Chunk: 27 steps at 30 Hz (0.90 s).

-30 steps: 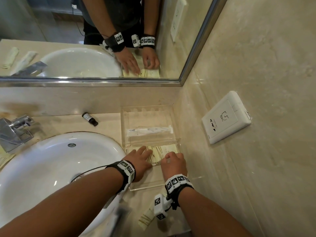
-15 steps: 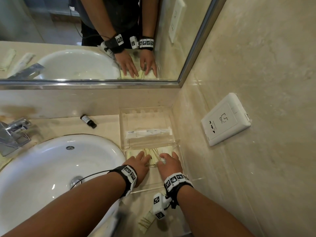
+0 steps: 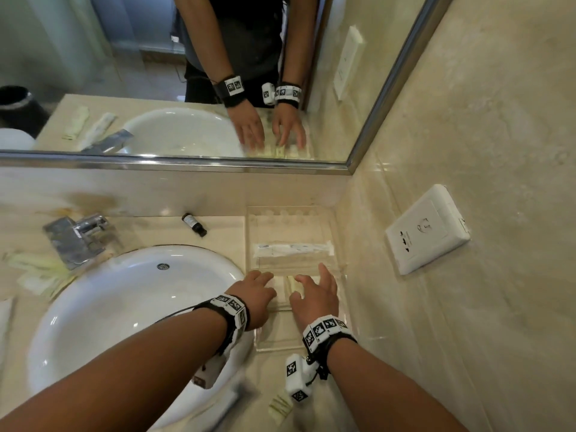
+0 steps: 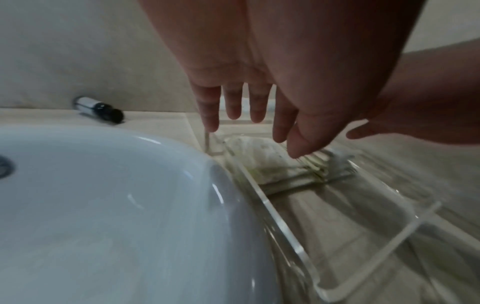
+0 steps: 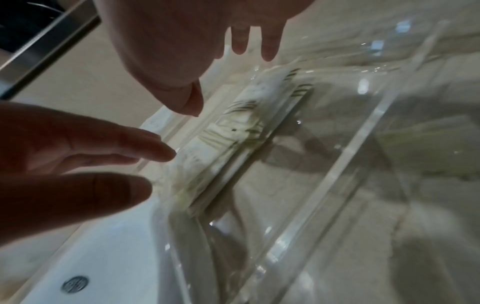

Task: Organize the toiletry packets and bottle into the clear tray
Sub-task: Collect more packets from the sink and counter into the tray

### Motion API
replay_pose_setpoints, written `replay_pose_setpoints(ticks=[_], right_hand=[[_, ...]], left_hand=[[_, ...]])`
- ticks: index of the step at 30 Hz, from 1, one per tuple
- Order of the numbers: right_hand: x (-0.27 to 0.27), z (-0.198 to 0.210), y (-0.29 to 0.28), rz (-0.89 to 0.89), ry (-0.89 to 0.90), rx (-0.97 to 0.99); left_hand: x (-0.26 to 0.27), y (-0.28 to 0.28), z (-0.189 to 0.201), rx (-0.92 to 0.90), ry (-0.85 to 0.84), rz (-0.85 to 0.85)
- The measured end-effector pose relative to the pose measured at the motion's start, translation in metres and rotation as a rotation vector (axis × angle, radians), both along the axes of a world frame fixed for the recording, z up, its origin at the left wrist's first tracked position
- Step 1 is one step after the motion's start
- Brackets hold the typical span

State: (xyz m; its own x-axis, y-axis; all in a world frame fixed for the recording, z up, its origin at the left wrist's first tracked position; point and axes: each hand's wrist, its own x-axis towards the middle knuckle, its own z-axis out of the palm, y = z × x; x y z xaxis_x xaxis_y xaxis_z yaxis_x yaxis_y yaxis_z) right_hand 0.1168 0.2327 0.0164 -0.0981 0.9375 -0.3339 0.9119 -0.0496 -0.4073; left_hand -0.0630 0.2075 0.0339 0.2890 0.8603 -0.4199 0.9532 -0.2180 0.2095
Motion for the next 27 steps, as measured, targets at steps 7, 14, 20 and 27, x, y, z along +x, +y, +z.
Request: replay_pose_setpoints(ticks=[7, 14, 20, 27], right_hand=[[-0.071, 0.010, -0.016, 0.172, 0.066, 0.045], [-0.162, 0.016, -0.041, 0.423, 0.120, 0.018], [-0.251, 0.023, -0.070, 0.593, 0.108, -0.068], [-0.355, 0.023, -0.106, 0.721, 0.099, -0.117]], left_hand=[[-0.069, -0.027, 0.013, 0.053, -0.140, 0.390], [-0.159, -0.078, 0.015, 0.063, -0.199, 0.656], [-0.236, -0.126, 0.011, 0.053, -0.201, 0.772], [-0.338, -0.175, 0.005, 0.007, -0.162, 0.943]])
